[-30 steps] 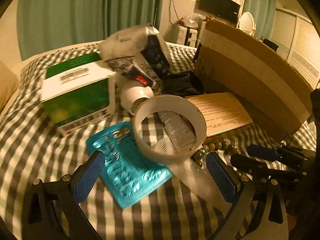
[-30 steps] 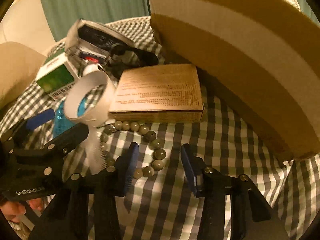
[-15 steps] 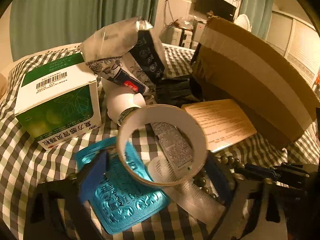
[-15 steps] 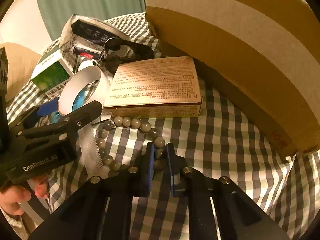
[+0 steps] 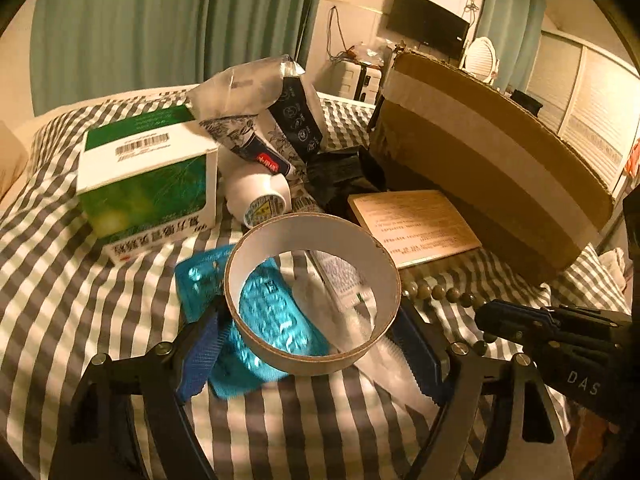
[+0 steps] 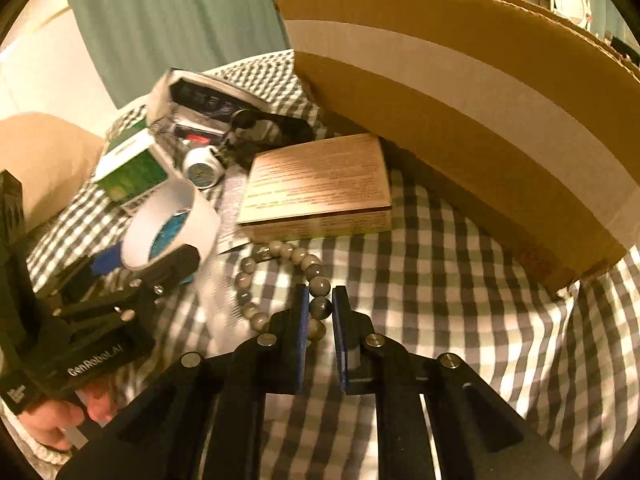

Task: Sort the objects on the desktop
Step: 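Grasp the wooden bead bracelet with right tool while left tool grasps white tape roll, then lift the bracelet and tape roll and carry them over the box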

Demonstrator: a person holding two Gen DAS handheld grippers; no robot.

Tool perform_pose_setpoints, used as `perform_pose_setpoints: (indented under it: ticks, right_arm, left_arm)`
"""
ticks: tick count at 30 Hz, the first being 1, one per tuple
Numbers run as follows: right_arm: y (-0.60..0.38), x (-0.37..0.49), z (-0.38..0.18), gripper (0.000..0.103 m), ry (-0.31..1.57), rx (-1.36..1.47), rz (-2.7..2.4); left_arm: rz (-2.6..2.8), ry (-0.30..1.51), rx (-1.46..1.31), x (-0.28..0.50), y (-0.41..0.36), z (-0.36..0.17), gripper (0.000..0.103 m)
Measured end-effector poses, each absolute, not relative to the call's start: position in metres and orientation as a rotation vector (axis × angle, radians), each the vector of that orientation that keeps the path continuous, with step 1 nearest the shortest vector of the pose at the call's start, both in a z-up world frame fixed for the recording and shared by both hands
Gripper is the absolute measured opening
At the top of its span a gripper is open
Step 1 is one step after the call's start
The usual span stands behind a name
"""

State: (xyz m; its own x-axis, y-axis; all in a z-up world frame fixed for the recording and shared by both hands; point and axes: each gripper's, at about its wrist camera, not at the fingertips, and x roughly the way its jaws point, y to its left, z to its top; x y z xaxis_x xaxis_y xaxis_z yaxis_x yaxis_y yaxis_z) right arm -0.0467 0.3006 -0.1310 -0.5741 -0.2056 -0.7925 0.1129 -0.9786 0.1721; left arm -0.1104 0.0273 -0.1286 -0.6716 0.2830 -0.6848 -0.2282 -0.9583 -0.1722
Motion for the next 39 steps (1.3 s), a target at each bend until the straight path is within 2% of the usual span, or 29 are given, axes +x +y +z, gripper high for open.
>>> perform_pose_setpoints:
  ticks: [9, 39]
  right_arm:
    - [0.28, -0.038, -0.117, 0.011, -0.156, 1.266, -2.636]
    - [0.291, 0.015, -0.056, 0.011, -0.22, 1.058, -2.652]
  left_arm:
    - [2.66, -0.179, -1.14, -0.095, 0.019, -0.122, 0.083]
    - [2.696, -0.153, -1.097, -0.046, 0.031, -0.077, 0.083]
